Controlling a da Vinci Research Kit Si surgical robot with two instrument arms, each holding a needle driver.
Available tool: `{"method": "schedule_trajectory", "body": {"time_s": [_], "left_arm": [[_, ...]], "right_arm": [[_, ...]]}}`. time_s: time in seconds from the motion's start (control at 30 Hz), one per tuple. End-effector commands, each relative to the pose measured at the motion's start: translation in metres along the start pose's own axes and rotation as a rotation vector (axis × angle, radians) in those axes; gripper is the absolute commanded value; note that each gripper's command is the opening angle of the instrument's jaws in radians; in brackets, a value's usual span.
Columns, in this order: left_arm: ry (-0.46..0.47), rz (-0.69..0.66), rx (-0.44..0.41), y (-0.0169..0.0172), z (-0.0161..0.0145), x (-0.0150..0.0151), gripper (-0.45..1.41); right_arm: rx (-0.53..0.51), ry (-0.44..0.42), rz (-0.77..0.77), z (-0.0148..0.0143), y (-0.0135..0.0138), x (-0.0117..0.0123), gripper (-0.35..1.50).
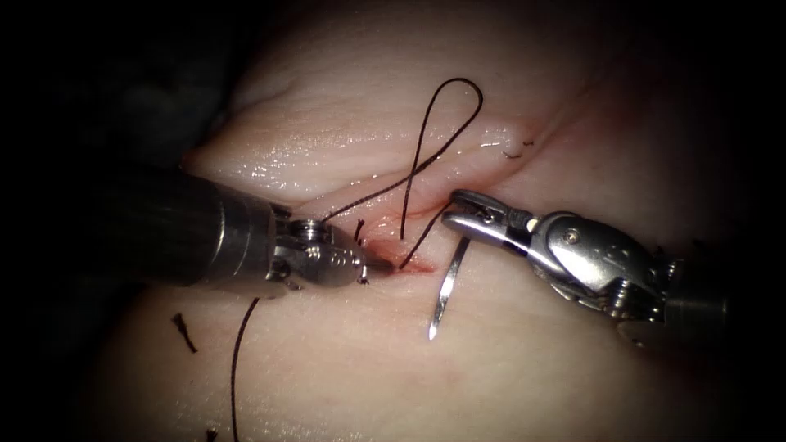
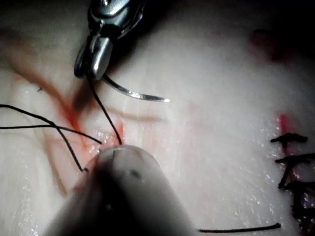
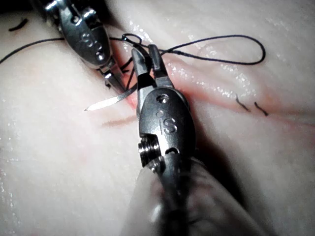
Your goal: Wound Closure
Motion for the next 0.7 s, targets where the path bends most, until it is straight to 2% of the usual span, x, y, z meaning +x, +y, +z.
{"method": "schedule_trajectory", "body": {"time_s": [0.03, 0.47, 0.7], "left_arm": [[-0.003, -0.001, -0.004, 0.0003, 0.0007, 0.0002, -0.45], [-0.008, -0.023, -0.007, 0.0018, 0.0, 0.0011, -0.42], [-0.007, -0.025, -0.009, 0.002, 0.0, 0.0012, -0.16]], "right_arm": [[0.0, 0.003, -0.019, 0.0009, -0.0001, -0.0005, -0.35], [-0.044, 0.015, -0.152, 0.0026, 0.0004, -0.0015, -0.35], [-0.058, 0.004, -0.191, 0.003, 0.0007, -0.0036, -0.35]]}}
